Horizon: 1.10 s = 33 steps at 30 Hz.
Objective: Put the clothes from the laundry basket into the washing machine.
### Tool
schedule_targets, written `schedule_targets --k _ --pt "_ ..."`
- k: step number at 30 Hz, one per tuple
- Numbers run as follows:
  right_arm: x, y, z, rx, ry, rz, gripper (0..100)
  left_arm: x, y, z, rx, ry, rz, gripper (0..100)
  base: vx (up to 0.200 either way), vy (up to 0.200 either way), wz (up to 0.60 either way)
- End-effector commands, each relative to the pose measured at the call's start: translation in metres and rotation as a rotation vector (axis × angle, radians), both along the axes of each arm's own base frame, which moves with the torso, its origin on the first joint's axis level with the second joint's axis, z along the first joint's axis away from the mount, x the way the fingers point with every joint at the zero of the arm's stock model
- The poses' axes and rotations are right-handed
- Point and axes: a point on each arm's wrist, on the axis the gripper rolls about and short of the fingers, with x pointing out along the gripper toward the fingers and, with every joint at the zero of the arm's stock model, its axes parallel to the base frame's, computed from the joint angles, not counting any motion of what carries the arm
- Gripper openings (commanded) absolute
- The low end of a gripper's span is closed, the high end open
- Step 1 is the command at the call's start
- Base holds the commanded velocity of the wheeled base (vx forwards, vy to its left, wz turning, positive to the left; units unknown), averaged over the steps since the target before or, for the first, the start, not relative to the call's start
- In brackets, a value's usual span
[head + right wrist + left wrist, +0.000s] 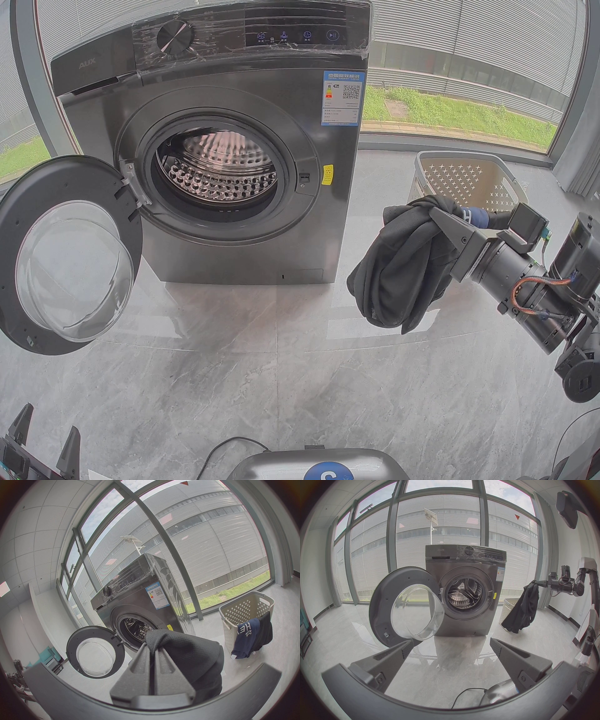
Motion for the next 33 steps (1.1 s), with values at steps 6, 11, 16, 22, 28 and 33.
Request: schedule_targets --k 6,11,16,22,28,33 --pt "0.0007 -0.0004 -0.001 -0.002 0.003 -0.002 0 0.0001 0.0 -0.0044 0.0 0.002 -0.001 100 0.0 0.067 0.0" --pt "0.0007 -0.0004 -0.001 -0.002 0.003 -0.002 0 0.0001 0.0 -0.0044 0.0 0.002 -0.001 100 0.0 0.2 0.0" --pt "0.0008 0.0001 -0.0014 -0.003 0.005 -0.001 0 0.0001 0.0 -0.0044 0.0 0.002 -0.001 100 0.0 0.2 0.0" --pt "0.0013 0.0 -0.0018 -0.004 0.006 -0.002 0 0.0001 0.0 -0.0044 -0.001 0.002 -0.001 100 0.0 0.2 0.0" --pt "0.0018 0.0003 -0.0026 -0.004 0.009 -0.002 0 0.0001 0.0 -0.0044 0.0 0.002 -0.001 100 0.0 0.2 0.0" --pt "0.0018 0.0003 -0.0026 -0.004 0.009 -0.002 0 0.0001 0.0 -0.0044 0.0 0.002 -0.001 100 0.0 0.0 0.0"
